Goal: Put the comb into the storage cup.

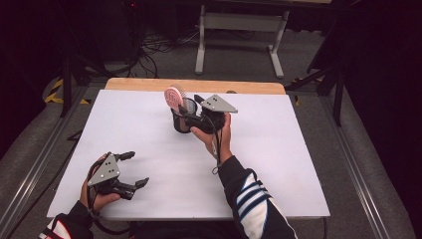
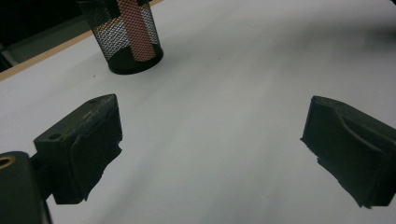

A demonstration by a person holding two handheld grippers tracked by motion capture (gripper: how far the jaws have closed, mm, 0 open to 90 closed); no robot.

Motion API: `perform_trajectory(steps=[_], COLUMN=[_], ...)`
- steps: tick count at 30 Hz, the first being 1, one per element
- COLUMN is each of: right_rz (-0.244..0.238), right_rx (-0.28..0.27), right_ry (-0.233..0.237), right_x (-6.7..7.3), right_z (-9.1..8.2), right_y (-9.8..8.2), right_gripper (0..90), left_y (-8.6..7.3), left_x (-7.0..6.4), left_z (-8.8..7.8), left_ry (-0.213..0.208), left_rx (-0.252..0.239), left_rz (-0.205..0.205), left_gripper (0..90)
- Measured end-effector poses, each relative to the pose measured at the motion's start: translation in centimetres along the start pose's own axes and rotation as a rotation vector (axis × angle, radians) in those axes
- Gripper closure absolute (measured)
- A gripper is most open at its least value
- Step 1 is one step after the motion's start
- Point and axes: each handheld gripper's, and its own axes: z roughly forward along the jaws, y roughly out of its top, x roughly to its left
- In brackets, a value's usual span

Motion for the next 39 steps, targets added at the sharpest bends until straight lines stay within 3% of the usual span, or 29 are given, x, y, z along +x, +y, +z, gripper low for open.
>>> perform_trajectory(steps=[39], right_rz=[-0.108], right_rx=[-0.018], right_ry=[-0.021], right_x=[0.1], right_z=[-2.5], right_y=[1.8], right_gripper=[31.3], left_y=[0.0], left_x=[0.0], left_z=[0.1], left_ry=[-0.001], left_rx=[0.009], left_rz=[0.003], left_gripper=[5.7])
